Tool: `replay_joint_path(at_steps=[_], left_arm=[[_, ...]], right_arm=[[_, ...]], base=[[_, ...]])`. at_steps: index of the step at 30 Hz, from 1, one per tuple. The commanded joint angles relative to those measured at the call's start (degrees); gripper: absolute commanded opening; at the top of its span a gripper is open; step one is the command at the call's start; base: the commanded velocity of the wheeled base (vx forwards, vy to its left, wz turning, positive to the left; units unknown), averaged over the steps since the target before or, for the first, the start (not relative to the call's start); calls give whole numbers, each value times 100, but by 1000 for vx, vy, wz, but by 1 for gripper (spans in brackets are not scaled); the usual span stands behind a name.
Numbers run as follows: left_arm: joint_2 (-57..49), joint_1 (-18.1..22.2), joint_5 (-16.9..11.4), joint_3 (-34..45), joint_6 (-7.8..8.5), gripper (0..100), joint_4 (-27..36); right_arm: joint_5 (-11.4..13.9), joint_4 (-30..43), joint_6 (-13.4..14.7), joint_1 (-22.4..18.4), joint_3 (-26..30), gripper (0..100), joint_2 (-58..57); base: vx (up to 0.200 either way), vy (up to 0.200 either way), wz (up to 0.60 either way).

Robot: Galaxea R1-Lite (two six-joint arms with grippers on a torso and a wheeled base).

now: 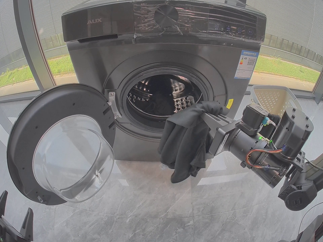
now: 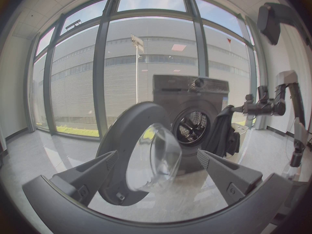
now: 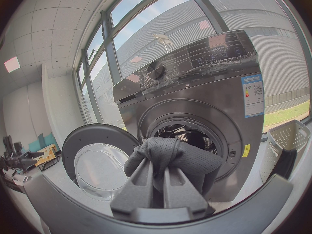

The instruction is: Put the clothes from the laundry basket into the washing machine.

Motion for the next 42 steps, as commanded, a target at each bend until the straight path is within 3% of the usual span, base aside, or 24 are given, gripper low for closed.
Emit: replay_joint_path(at_steps=[1,2,3,4,7,10,12,19,22,23,27,30,34,42], left_arm=[[859,-26,-672,-295,-10,100,80],[859,-26,-672,-295,-10,100,80],[1316,-26,-1058,-286,25,100,44],[1606,-26,-1269,-321,34,100,-35],[2459,-44,-1682,-391,148,100,-536],[3478,-97,-1981,-426,324,100,-1309],[4041,-272,-2052,-453,350,100,-1757],[5922,-1828,-1929,-734,192,100,-3164],[6317,-2215,-1849,-910,183,100,-3278],[6669,-2461,-1700,-1121,148,100,-3295],[7214,-2786,-1595,-1446,87,100,-3322],[7601,-3006,-1586,-1648,52,100,-3410],[8154,-3296,-1498,-1877,-89,100,-3744],[9279,-3516,-707,-2421,-326,100,-4403]], right_arm=[[201,-26,-3,103,-281,0,354],[201,-26,-3,103,-281,0,354],[350,-35,-21,59,-378,0,425],[359,-26,-29,50,-448,0,486],[333,-35,-47,32,-694,0,671],[315,-35,-38,32,-853,0,838],[289,-35,-38,32,-914,0,908],[289,9,-21,50,-1222,0,1189],[253,-8,-21,24,-1389,0,1347],[245,-26,-12,6,-1512,0,1453],[210,45,-12,-29,-1661,0,1514],[43,71,-12,-12,-1793,0,1602],[-37,71,-12,-38,-1863,0,1681],[-160,247,23,-47,-2030,0,1664]], base=[[0,0,0],[0,0,0],[0,0,0],[0,0,0],[0,0,0],[0,0,0],[0,0,0],[0,0,0],[0,0,0],[0,0,0],[0,0,0],[0,0,0],[0,0,0],[0,0,0]])
